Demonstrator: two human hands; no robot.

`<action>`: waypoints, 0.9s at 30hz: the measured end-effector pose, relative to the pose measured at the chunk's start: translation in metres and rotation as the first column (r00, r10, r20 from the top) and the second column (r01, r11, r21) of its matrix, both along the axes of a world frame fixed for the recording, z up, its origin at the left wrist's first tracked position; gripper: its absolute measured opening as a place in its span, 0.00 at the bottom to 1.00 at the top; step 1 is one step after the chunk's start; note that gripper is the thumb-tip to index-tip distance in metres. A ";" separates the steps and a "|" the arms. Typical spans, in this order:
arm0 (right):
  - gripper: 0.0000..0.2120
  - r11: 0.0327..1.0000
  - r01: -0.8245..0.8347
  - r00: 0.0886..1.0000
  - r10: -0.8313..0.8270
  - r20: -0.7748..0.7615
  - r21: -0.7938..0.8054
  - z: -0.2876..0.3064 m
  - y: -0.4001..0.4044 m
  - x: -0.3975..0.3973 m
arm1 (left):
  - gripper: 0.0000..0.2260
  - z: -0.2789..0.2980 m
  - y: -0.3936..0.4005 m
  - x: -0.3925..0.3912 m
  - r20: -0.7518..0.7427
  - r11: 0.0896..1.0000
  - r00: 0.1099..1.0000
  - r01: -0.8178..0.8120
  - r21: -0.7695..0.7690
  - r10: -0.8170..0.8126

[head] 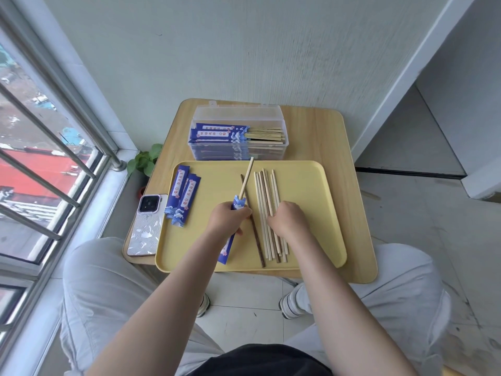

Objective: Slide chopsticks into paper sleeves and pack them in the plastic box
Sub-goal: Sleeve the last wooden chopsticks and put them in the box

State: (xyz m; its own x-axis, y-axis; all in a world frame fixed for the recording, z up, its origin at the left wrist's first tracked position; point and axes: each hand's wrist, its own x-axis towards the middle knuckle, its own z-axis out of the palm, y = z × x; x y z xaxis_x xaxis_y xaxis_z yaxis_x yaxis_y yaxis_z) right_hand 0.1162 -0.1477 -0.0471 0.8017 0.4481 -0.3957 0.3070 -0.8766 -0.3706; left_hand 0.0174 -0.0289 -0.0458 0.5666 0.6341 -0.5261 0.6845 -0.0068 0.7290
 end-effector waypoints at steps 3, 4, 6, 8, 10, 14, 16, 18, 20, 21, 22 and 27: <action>0.10 0.997 0.071 0.997 -0.070 -0.029 0.041 0.001 0.002 -0.006 | 0.12 0.000 -0.001 0.001 0.005 0.999 0.999 0.033 -0.001 -0.033; 0.12 0.993 0.104 0.994 -0.102 -0.038 0.064 0.002 0.002 -0.006 | 0.11 0.000 0.000 0.001 0.011 0.999 0.999 0.041 -0.004 -0.041; 0.12 0.981 0.130 0.991 -0.125 -0.045 0.143 0.006 0.002 -0.004 | 0.11 -0.002 0.001 -0.001 0.044 0.999 0.998 0.036 -0.016 -0.035; 0.07 0.950 0.133 0.990 -0.116 -0.078 0.283 0.017 0.002 0.000 | 0.10 -0.002 0.004 -0.003 0.094 0.999 0.996 0.009 -0.038 -0.006; 0.07 0.883 0.141 0.986 -0.084 -0.145 0.447 0.033 0.001 0.004 | 0.09 -0.002 0.007 -0.005 0.126 0.998 0.992 -0.017 -0.061 0.024; 0.12 0.762 0.166 0.967 0.000 -0.255 0.627 0.069 0.003 0.007 | 0.09 0.000 0.011 -0.006 0.126 0.996 0.990 -0.059 -0.064 0.067; 0.11 0.676 0.197 0.946 0.060 -0.320 0.710 0.083 0.006 0.006 | 0.10 0.000 0.013 -0.005 0.116 0.997 0.991 -0.069 -0.041 0.073; 0.08 0.611 0.157 0.951 0.118 -0.286 0.776 0.093 0.009 0.006 | 0.11 0.000 0.015 -0.005 0.109 0.996 0.991 -0.081 -0.025 0.083; 0.04 0.550 0.103 0.972 0.119 -0.201 0.829 0.100 0.013 0.006 | 0.11 0.001 0.016 -0.005 0.105 0.996 0.991 -0.082 -0.019 0.084; 0.03 0.518 0.089 0.984 0.086 -0.155 0.851 0.101 0.015 0.008 | 0.11 0.001 0.016 -0.005 0.100 0.997 0.992 -0.079 -0.016 0.080; 0.03 0.490 0.081 0.993 0.032 -0.111 0.868 0.101 0.017 0.011 | 0.11 0.002 0.016 -0.005 0.094 0.997 0.993 -0.070 -0.007 0.071; 0.05 0.482 0.117 0.983 -0.181 -0.032 0.869 0.097 0.030 0.020 | 0.10 0.008 0.014 -0.008 0.027 0.993 0.999 0.039 0.110 -0.042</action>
